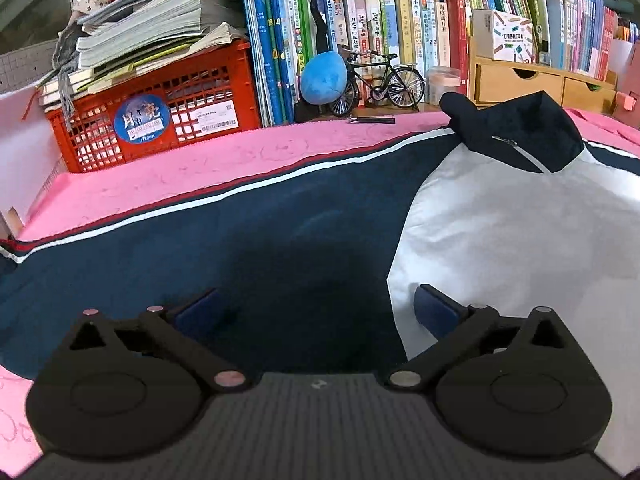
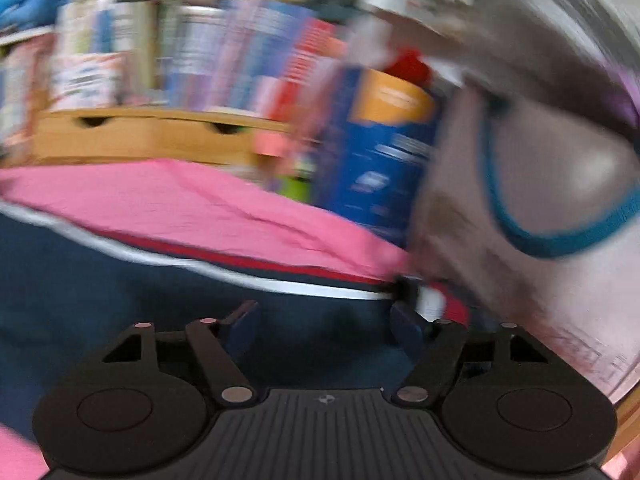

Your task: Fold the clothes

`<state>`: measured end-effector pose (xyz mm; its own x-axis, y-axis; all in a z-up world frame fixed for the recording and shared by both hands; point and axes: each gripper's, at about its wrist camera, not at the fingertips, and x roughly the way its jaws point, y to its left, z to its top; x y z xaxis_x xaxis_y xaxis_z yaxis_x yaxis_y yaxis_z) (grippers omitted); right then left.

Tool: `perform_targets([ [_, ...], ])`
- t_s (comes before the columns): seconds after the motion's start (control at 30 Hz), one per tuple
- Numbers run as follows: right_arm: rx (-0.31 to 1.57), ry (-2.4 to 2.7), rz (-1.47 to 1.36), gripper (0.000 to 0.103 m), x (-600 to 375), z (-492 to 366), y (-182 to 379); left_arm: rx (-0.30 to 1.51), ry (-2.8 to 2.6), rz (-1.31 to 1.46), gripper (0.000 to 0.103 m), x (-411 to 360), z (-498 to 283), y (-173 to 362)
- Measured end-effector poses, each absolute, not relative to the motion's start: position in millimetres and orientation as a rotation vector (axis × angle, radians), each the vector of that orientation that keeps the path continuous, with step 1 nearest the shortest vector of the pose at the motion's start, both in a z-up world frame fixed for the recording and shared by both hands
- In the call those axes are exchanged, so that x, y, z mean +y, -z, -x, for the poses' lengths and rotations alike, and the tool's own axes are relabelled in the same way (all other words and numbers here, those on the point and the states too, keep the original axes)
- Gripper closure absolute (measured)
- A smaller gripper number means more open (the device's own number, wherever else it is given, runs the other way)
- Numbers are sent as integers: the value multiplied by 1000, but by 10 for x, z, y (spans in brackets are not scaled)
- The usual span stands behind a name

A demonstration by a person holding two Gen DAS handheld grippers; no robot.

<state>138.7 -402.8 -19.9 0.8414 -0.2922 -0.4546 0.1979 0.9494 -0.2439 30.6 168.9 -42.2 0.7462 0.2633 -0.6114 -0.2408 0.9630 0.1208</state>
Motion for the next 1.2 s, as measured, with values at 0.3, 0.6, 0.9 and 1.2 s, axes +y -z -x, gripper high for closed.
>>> perform_targets([
  [0.3, 483, 393, 372, 40, -4549, -1610, 459, 668, -295, -67, 0, 1612, -274, 421],
  [0.6, 549, 435, 620, 34, -4370, -1815, 643, 644, -321, -159, 1, 1509, -325, 311],
  [0.9, 478, 354, 510, 0, -3991, -1376, 251, 535, -179, -164, 0, 1840, -817, 2],
  [1.2, 440, -148, 356, 0, -3077, -1348, -104, 653, 27, -255, 0, 2146, -1553, 297],
])
